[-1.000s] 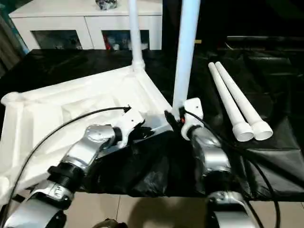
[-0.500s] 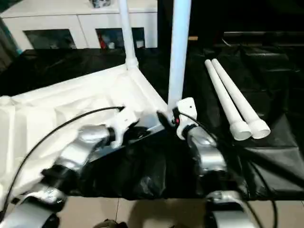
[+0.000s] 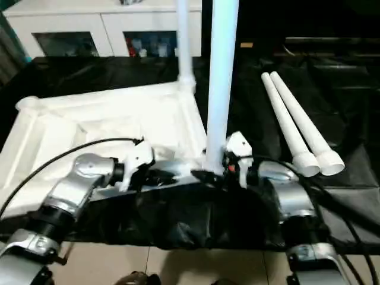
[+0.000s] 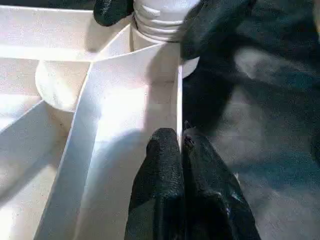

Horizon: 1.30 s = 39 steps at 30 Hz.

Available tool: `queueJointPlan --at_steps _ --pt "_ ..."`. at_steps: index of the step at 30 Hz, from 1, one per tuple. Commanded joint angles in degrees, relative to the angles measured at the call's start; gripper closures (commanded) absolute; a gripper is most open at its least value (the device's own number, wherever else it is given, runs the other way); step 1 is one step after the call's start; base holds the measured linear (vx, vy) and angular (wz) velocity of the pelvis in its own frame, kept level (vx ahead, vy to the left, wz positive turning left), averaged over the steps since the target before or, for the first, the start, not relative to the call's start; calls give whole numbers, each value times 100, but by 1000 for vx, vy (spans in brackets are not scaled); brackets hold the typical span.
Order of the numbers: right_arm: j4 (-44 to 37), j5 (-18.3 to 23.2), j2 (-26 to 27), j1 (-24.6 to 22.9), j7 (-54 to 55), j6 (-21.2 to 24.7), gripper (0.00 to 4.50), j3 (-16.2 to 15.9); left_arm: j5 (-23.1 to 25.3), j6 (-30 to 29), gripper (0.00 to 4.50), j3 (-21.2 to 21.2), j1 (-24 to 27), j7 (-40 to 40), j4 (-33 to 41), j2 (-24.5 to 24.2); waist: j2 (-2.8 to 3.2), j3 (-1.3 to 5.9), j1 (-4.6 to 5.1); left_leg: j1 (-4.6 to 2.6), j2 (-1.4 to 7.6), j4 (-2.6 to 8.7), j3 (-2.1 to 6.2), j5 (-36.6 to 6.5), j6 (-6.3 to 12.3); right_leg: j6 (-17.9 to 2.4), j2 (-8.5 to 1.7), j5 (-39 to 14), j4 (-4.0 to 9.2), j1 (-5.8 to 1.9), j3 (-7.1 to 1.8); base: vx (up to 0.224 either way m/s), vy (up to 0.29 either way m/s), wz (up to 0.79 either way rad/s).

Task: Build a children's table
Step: Rotate leg to tighten, then rotate table base

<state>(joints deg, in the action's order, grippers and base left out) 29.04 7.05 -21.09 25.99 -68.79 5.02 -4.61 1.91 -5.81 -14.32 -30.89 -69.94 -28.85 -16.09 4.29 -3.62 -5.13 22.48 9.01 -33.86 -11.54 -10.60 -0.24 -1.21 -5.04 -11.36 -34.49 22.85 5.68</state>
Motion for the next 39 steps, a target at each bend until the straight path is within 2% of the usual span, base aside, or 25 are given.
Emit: queueJointPlan --at_steps 1,9,12,13,14,15,16,17,18,19,20,21,22,25,26,28,29,30,31,32,33,35,36,37,39 --pt "-331 85 170 -68 -738 97 107 -781 -150 80 450 -199 -71 -78 174 132 -117 347 -17 -103 517 357 237 -824 808 -1406 -518 -774 384 -273 -355 0 0 0" --pt "-481 81 21 -17 -1199 275 170 -956 -171 144 450 -200 -174 -323 30 -15 -118 379 -48 -104 515 340 239 -699 788 -1422 -519 -654 355 -280 -354 0 0 0" --pt "-401 55 135 -24 -943 221 178 -864 -121 132 450 -146 -193 -147 -16 12 -112 405 -55 -100 511 323 239 -620 801 -1456 -520 -508 336 -291 -349 0 0 0" --pt "-330 30 238 -28 -643 143 178 -761 -73 77 450 -115 -206 49 -46 57 -102 407 -56 -99 509 318 236 -626 797 -1462 -520 -503 339 -289 -347 0 0 0" --pt "-184 -28 435 -32 -56 -38 179 -557 21 -34 450 -58 -229 436 -97 161 -65 403 -45 -100 518 327 238 -658 729 -1455 -520 -527 346 -269 -355 0 0 0" --pt "-184 -28 435 -32 -56 -38 179 -557 21 -34 450 -58 -229 436 -97 161 -65 403 -45 -100 518 327 238 -658 729 -1455 -520 -527 346 -269 -355 0 0 0" --pt "-112 -50 524 -25 212 -45 180 -452 70 -47 450 -36 -251 622 -136 219 -86 381 -29 -116 501 349 245 -920 573 -1418 -518 -908 390 -276 -352 0 0 0" --pt "14 -122 693 -20 781 -55 180 -282 168 -171 450 30 -316 1077 -220 371 -86 361 -26 -121 497 361 243 -1037 519 -1391 -523 -1095 415 -270 -355 0 0 0" --pt "83 -164 781 -14 1091 -42 180 -191 220 -239 450 67 -360 1336 -275 459 -82 327 12 -142 499 388 250 -1268 354 -1309 -529 -1506 465 -253 -365 0 0 0" --pt "188 -211 947 -4 1640 96 180 -40 304 -315 450 115 -423 1752 -332 621 -69 326 10 -167 495 400 272 -1410 231 -1212 -544 -1820 499 -267 -367 0 0 0" --pt "279 -253 1074 13 2074 196 180 69 345 -400 450 154 -475 2036 -371 749 -47 307 24 -180 503 416 267 -1498 179 -1170 -532 -1939 517 -239 -377 0 0 0" --pt "478 -329 1309 60 2872 285 180 258 414 -527 450 198 -566 2519 -421 1013 -50 303 54 -205 507 440 280 -1635 56 -1127 -521 -2062 527 -227 -380 0 0 0" --pt "543 -353 1386 78 3141 303 180 319 447 -565 450 208 -601 2702 -447 1106 -52 308 66 -213 494 444 288 -1719 -25 -1082 -526 -2099 543 -231 -381 0 0 0" --pt "757 -437 1608 155 3950 301 180 513 522 -620 450 198 -688 3030 -525 1339 -37 336 65 -193 486 437 284 -1615 4 -1071 -532 -1816 532 -240 -387 0 0 0" --pt "830 -397 1756 200 4319 306 180 654 507 -665 450 246 -742 3259 -597 1508 -9 369 52 -180 468 425 284 -1469 61 -1091 -523 -1487 496 -265 -378 0 0 0" --pt "858 -370 1916 236 4627 280 180 766 504 -639 450 253 -795 3401 -676 1669 -44 390 34 -167 463 407 271 -1269 152 -1149 -523 -1141 477 -272 -378 0 0 0" --pt "872 -413 2047 291 4948 197 180 846 545 -528 450 203 -843 3429 -759 1757 -16 417 19 -155 463 394 272 -1192 176 -1171 -532 -1024 453 -290 -374 0 0 0" --pt "903 -427 2099 338 5092 145 180 892 558 -424 450 166 -875 3405 -814 1781 -25 434 14 -150 464 386 269 -1052 241 -1197 -530 -822 435 -289 -369 0 0 0" --pt "921 -432 2121 361 5151 122 180 914 563 -379 450 151 -889 3397 -839 1791 -30 432 16 -139 453 382 268 -1022 271 -1208 -530 -781 432 -294 -362 0 0 0" --pt "934 -418 2135 383 5147 74 145 929 571 -360 450 147 -908 3424 -877 1803 -27 443 4 -128 448 368 265 -961 326 -1212 -537 -705 423 -308 -357 0 0 0" --pt "951 -418 2130 400 5183 44 124 919 572 -313 450 143 -927 3456 -921 1810 16 445 0 -130 455 364 264 -986 356 -1215 -540 -691 429 -305 -350 0 0 0" --pt "966 -321 2129 415 5116 54 108 950 553 -218 450 133 -949 3434 -987 1812 0 432 11 -119 448 370 263 -1093 392 -1191 -531 -796 443 -320 -343 0 0 0" --pt "958 -373 2095 421 5165 20 108 930 566 -49 450 112 -980 3432 -1067 1797 58 435 19 -119 449 373 275 -1156 383 -1161 -539 -915 445 -320 -341 0 0 0" --pt "953 -443 2068 423 5231 -11 92 906 568 8 450 102 -993 3416 -1101 1793 23 427 47 -106 443 384 280 -1213 372 -1109 -526 -1026 466 -329 -331 0 0 0" --pt "935 -696 1962 423 5450 -130 82 812 573 104 450 96 -1026 3400 -1182 1783 16 445 54 -118 447 375 274 -1130 355 -1115 -528 -996 455 -320 -338 0 0 0"
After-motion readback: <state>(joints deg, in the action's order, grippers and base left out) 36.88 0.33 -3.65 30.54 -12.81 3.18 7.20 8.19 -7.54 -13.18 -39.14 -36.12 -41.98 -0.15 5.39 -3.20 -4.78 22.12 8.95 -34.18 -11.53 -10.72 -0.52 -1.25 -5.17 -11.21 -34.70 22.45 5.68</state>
